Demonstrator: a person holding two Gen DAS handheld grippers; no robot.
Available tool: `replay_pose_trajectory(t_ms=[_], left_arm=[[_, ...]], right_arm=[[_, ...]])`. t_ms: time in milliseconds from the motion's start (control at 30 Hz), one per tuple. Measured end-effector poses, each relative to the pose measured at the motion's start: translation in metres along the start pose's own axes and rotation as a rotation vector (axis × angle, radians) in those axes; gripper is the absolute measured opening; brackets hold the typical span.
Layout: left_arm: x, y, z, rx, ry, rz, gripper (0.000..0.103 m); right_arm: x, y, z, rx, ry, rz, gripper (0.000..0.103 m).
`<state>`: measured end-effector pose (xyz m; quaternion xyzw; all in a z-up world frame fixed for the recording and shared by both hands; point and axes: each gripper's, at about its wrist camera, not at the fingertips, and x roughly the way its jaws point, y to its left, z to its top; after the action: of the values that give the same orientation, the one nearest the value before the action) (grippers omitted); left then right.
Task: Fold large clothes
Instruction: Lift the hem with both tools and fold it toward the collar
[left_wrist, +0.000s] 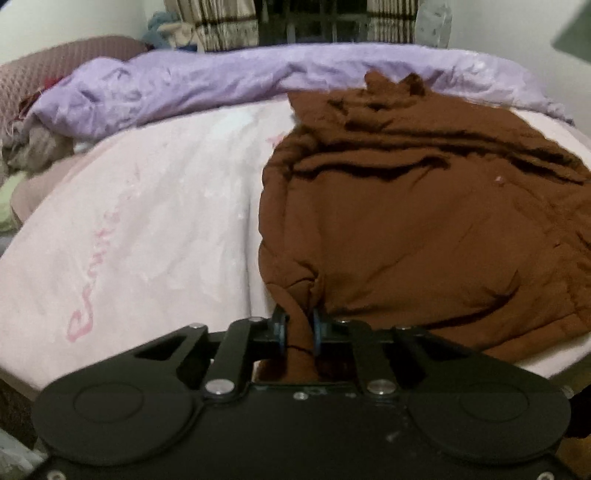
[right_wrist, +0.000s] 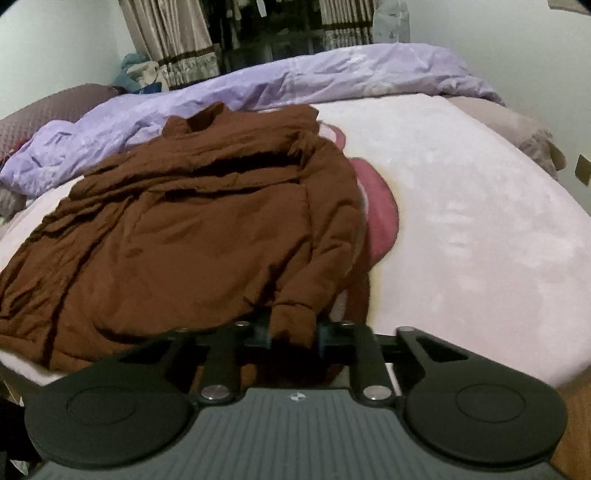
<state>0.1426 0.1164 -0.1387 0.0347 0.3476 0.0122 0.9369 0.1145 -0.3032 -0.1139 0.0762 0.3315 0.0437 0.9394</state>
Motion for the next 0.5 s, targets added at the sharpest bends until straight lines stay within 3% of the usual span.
replay_pose_trajectory(t_ms=[300,500], left_arm=[[-0.011,0.005,0.053,-0.069,-0.109,0.049,0.012],[0.008,0.002,0.129,-0.083,-0.141,0.056,0.011]], right_arm=[[0.002,0.019,0.049,-0.082,-0.035,-0.076,0.013],[0.018,0.024,0.138,-0.051,-0.108,-0.067,0.013]])
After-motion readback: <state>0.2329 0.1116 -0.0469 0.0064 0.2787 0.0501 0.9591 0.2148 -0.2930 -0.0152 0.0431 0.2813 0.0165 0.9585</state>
